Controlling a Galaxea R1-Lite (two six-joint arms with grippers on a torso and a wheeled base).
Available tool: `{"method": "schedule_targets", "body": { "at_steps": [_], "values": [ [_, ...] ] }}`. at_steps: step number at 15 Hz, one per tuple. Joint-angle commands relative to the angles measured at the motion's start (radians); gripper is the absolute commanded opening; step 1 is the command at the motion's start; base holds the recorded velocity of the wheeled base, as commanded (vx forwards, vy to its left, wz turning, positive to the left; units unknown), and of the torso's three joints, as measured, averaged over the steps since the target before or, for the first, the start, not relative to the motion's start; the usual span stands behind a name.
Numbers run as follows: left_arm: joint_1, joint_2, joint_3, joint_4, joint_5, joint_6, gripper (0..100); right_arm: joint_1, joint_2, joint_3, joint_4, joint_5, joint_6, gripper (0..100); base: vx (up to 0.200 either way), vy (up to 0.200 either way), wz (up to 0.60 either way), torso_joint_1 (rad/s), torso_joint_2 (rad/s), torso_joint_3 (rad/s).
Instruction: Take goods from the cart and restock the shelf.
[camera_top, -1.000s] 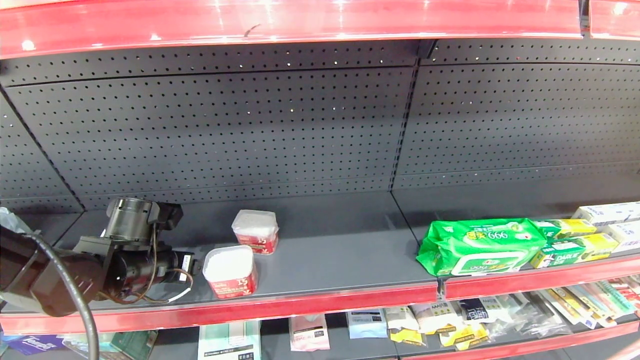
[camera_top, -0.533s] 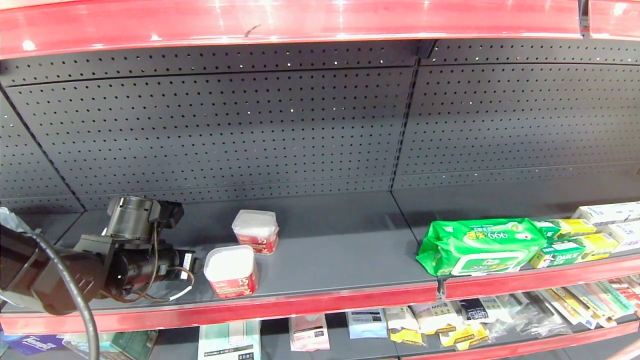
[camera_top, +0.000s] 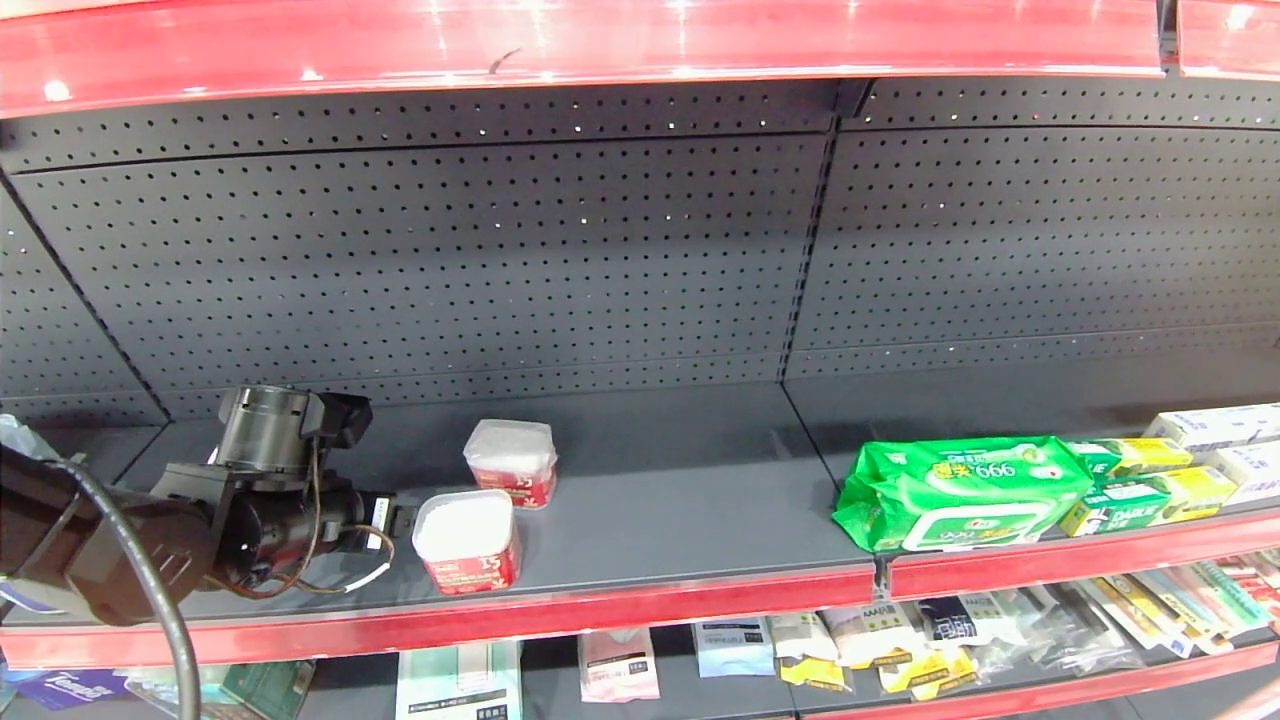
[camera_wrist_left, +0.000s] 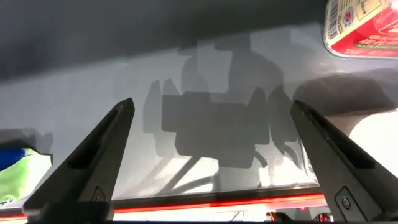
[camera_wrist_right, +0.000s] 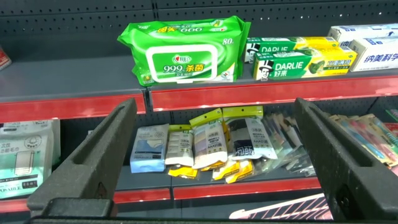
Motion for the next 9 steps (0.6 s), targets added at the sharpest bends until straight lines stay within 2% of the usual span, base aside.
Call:
{"method": "schedule_targets", "body": {
  "at_steps": [1,9],
  "values": [
    [-0.008,0.001,0.0,-0.005,0.0,0.0,100,0.001,0.002,0.0,-0.001,0.0,0.0,100,0.0,0.0,0.0,0.0,0.0,0.0],
    [-0.022,0.015,-0.01,-0.005,0.003,0.0,100,0.001,0.002,0.0,-0.001,-0.001,0.0,100,0.0,0.0,0.0,0.0,0.0,0.0]
  ]
}}
